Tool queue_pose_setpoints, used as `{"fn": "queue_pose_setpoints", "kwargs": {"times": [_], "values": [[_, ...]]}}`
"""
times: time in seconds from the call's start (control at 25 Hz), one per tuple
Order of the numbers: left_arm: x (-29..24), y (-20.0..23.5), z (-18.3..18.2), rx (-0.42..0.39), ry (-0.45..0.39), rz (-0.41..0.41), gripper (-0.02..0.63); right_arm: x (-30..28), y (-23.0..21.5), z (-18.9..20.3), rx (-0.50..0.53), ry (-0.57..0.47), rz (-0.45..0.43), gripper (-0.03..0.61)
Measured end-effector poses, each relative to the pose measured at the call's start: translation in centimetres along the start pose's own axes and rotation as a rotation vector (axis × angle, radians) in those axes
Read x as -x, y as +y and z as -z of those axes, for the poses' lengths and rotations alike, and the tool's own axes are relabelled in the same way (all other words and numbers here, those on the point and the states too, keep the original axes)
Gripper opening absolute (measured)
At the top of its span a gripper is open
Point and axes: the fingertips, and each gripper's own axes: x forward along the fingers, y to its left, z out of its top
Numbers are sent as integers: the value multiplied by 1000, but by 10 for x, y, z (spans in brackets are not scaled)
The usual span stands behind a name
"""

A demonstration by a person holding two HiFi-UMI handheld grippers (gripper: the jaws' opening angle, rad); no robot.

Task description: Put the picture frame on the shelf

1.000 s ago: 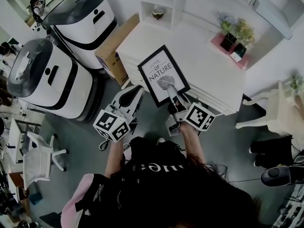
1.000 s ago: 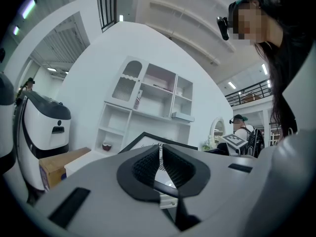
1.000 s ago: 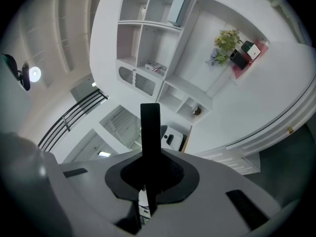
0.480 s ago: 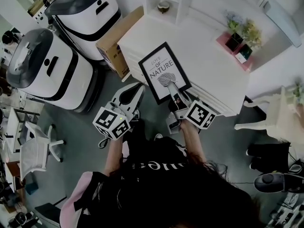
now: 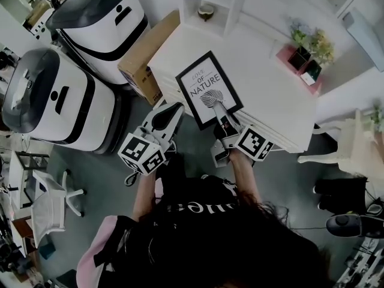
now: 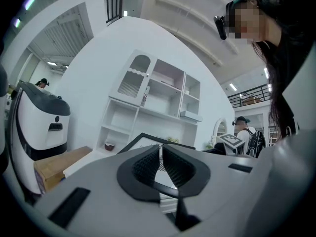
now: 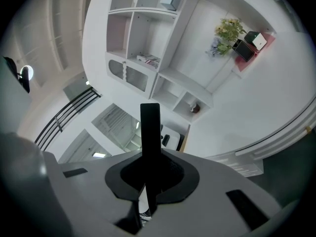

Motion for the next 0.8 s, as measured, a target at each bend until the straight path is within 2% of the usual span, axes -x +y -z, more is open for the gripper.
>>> {"fn": "queue_pose_setpoints", "kwargs": {"times": [0.24,0.44,0.6,0.8], "values": [[-17,65,-26,4,1,48,29,-68,6,-9,-13,-35,32,57],[-28,115,-41,3,13,93,29,-122,18,-12,-47,-76,23,57],[-30,150,-50,-3,21,129,29,-155,19,-12,1,-87,75,57],[-33,189,-59,1,20,166,29,-195,25,-11,2,-115,93,57]]}}
